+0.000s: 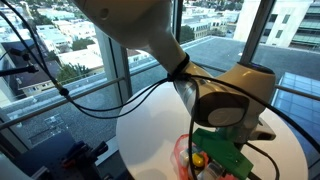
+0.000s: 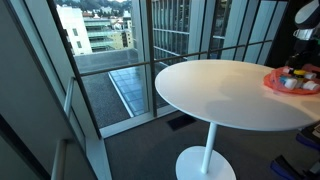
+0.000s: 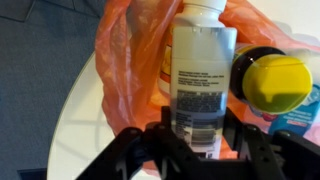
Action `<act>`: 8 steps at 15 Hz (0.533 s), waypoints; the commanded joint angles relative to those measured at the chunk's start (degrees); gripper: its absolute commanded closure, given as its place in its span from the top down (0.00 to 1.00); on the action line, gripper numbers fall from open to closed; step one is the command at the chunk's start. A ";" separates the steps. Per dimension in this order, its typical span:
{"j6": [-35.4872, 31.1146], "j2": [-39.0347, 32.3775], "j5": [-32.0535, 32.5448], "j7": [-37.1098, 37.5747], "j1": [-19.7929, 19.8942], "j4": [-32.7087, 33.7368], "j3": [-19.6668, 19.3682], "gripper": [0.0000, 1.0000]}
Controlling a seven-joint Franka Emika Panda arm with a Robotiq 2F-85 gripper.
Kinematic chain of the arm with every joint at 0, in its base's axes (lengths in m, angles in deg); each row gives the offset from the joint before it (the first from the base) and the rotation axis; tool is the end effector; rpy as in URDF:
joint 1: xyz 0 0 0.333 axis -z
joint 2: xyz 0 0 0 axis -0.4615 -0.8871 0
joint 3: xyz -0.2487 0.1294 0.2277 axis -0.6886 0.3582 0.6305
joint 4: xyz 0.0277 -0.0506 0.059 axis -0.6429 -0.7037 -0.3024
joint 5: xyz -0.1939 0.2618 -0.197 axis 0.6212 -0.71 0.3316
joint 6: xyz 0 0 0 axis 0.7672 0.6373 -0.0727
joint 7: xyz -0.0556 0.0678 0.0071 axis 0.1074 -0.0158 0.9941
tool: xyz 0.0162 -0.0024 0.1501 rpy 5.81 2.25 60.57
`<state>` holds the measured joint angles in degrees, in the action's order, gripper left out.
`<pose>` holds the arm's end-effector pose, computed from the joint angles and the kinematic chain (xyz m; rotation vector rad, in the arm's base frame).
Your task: Move the white and blue bottle from the table to the plastic bag
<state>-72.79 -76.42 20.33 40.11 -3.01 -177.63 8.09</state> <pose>0.4748 -0.3811 0.2381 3.0761 -0.3007 -0.1069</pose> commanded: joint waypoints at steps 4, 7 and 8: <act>2.07 1.79 0.98 0.91 0.72 0.77 1.26 1.00; 3.39 3.78 0.87 0.68 0.41 -0.15 1.62 1.00; 4.20 4.80 0.79 0.48 0.25 -0.56 1.82 1.00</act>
<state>-71.56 -75.04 20.36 40.11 -3.02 -177.27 8.92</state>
